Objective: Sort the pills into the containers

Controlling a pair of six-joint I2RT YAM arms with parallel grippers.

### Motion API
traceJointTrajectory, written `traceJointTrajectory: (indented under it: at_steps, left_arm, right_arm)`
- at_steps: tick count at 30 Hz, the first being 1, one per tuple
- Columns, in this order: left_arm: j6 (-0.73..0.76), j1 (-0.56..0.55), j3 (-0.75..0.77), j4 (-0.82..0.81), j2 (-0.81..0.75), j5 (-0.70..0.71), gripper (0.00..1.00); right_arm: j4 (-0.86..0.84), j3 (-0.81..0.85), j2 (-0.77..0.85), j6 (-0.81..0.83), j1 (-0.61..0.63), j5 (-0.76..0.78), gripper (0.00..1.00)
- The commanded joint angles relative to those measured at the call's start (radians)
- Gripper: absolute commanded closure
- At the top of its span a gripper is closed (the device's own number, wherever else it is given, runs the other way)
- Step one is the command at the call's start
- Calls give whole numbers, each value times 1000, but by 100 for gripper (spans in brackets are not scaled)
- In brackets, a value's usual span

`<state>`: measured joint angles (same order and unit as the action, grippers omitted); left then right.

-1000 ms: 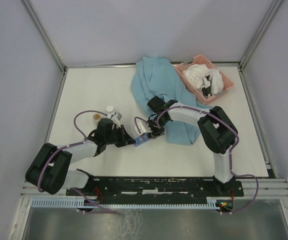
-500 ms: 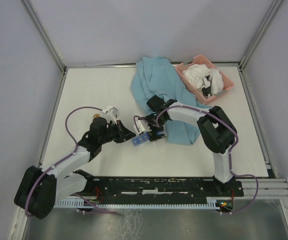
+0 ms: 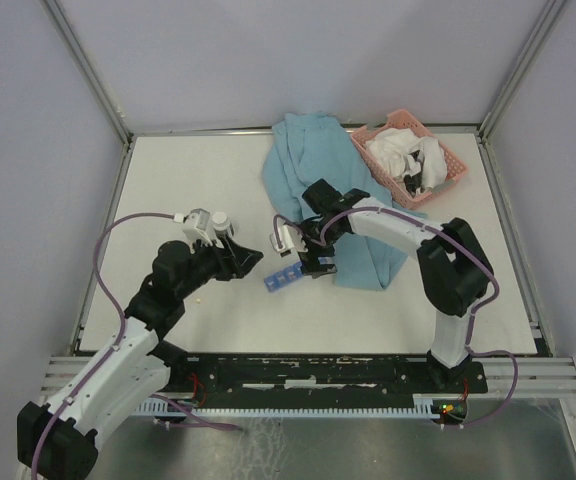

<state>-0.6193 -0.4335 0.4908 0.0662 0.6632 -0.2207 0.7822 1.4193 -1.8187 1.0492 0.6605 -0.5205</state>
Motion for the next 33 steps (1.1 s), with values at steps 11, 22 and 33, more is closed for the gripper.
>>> traceJointTrajectory:
  at_steps: [11,22,33]
  left_arm:
    - [172,3,599,125,38,81,1]
    - [204,2,861,251,98,2,1]
    - [199,3,856,275,72,-23,1]
  right_arm:
    - [-156,203,631,-926,-219,288,0]
    - [-10,495,710,-1103,-219,523,0]
    - [-7,417,769,-1054,-220,530,0]
